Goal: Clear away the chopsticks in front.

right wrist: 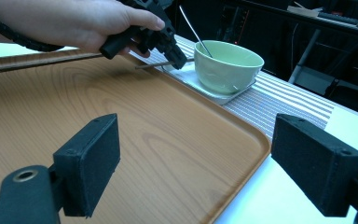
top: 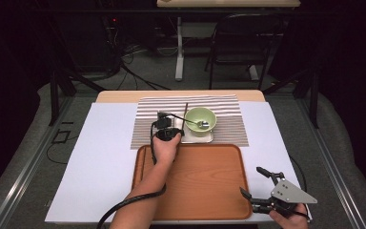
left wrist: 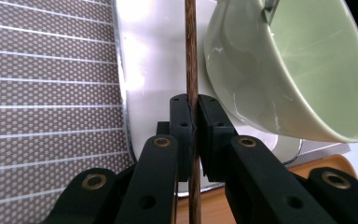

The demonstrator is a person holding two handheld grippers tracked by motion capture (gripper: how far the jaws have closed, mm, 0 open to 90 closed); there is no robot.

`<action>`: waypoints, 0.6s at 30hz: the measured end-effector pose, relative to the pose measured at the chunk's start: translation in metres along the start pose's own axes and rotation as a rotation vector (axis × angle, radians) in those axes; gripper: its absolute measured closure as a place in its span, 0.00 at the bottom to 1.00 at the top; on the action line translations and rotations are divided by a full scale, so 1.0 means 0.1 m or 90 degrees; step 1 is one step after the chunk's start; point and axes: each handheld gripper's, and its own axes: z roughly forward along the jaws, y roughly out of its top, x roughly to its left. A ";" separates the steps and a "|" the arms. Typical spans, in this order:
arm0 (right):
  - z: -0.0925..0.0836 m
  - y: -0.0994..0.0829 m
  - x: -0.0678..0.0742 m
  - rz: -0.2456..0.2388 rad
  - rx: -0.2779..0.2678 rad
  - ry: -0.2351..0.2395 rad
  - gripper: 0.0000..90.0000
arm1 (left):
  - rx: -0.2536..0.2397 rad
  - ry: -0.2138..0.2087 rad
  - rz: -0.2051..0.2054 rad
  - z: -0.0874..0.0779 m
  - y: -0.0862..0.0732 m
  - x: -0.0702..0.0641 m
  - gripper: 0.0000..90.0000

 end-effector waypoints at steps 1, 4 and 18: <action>0.00 0.00 0.00 -0.001 0.000 0.000 0.17 | 0.000 -0.001 0.000 -0.02 0.00 0.01 0.94; 0.00 0.00 0.00 -0.001 0.001 0.000 0.17 | -0.003 -0.001 -0.006 -0.06 0.00 0.04 0.94; 0.00 0.00 0.00 -0.002 0.002 -0.002 0.17 | -0.022 0.006 -0.025 -0.28 -0.02 0.25 0.94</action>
